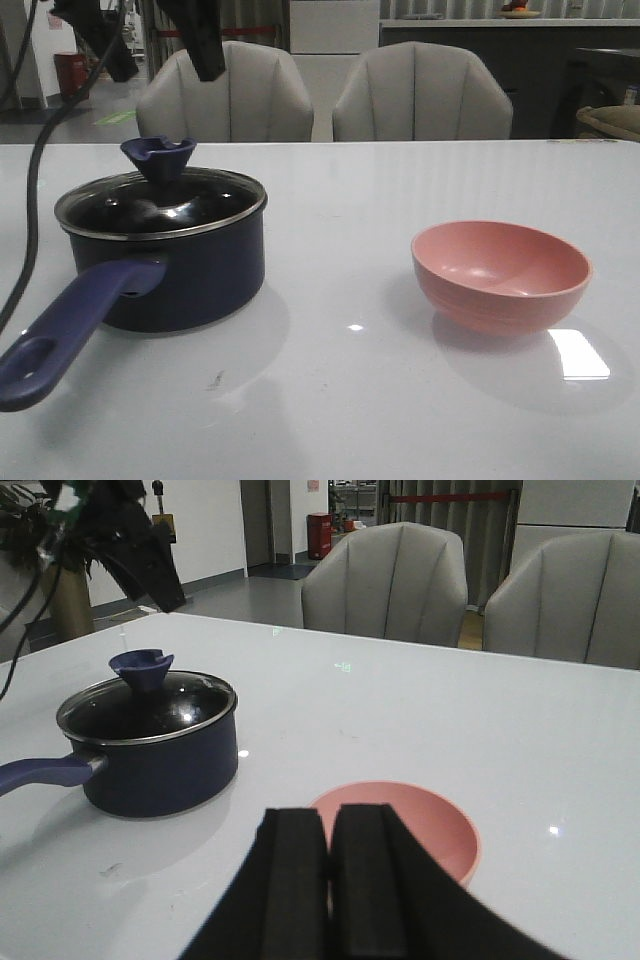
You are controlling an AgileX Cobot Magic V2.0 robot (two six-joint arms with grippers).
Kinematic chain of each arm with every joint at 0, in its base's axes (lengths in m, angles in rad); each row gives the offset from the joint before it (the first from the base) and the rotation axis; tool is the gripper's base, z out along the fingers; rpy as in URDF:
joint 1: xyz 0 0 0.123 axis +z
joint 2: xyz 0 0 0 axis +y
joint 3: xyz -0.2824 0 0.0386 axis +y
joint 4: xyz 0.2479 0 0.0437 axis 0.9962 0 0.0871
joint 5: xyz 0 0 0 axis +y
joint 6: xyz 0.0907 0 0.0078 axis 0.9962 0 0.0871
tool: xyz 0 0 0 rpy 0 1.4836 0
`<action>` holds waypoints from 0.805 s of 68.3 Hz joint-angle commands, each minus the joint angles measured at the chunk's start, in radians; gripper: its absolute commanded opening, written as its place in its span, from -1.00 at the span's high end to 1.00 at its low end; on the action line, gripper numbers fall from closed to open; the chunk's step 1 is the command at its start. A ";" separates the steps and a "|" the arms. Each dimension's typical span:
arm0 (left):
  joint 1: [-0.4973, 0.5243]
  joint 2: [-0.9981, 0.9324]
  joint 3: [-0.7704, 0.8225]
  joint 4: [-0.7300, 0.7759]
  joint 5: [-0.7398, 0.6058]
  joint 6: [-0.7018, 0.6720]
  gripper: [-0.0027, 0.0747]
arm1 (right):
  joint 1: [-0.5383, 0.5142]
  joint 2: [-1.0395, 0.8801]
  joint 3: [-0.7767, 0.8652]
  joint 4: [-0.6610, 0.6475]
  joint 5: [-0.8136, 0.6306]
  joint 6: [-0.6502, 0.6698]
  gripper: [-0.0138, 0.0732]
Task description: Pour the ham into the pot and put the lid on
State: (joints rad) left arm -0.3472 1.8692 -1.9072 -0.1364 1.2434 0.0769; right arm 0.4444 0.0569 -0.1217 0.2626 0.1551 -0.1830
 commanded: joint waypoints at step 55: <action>-0.007 -1.171 1.085 -0.035 -0.621 0.043 -0.72 | 0.001 0.009 -0.026 0.007 -0.085 -0.007 0.29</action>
State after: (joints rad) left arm -0.3472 0.8346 -0.8884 -0.1542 0.7390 0.1216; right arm 0.4444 0.0569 -0.1217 0.2626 0.1551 -0.1830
